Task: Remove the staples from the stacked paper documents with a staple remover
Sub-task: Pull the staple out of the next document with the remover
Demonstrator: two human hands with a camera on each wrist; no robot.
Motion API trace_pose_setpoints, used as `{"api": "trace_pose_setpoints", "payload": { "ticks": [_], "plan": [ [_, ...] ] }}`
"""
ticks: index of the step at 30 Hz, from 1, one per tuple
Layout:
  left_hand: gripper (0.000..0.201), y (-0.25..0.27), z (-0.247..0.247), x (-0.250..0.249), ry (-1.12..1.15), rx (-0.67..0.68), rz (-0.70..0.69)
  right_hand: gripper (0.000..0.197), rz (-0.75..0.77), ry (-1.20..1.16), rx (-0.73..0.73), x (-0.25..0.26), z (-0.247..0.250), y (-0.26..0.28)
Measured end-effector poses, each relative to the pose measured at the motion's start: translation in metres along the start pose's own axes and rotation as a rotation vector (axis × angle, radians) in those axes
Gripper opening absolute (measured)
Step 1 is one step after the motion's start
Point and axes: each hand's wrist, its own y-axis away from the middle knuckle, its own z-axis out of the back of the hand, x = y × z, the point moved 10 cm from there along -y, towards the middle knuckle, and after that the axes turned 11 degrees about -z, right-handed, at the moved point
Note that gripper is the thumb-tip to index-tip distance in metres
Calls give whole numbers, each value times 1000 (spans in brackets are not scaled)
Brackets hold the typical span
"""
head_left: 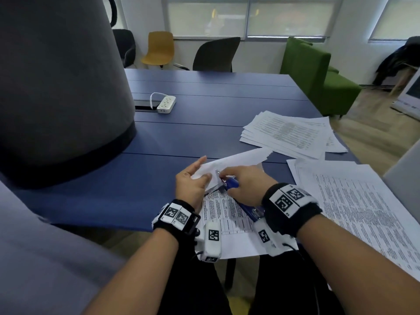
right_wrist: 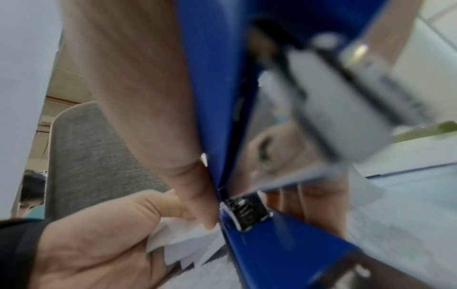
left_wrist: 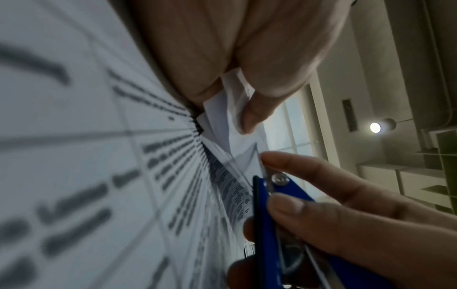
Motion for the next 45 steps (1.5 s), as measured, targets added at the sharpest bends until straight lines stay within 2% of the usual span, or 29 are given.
{"api": "trace_pose_setpoints", "payload": {
  "ticks": [6, 18, 20, 24, 29, 30, 37, 42, 44, 45],
  "plan": [
    [45, -3, 1, 1, 31, 1, 11, 51, 22, -74, -39, 6, -5, 1],
    [38, 1, 1, 1, 79, 2, 45, 40, 60, -55, -136, 23, 5, 6],
    [37, 1, 1, 1, 77, 6, 40, 40, 52, -102, -126, 20, 6, 4],
    [38, 1, 2, 0, 42, 16, 23, 46, -57, -254, -11, 2, 4, -3],
    [38, 2, 1, 0, -7, 27, 3, 48, -78, -44, -7, 6, 0, -9],
    [38, 1, 2, 1, -12, 17, 0, 48, -79, -59, -2, 8, -1, -10],
    [36, 0, 3, -2, 29, 6, 7, 42, -114, -706, 79, -2, -17, -8],
    [37, 0, 6, 5, 108, -40, 66, 32, -187, -1434, 176, -7, -23, 1],
    [37, 0, 7, 8, 130, -57, 81, 31, -187, -1535, 172, -11, -10, 3],
    [37, -1, 7, 8, 130, -55, 81, 32, -175, -1447, 138, -15, 0, 4]
  ]
}}
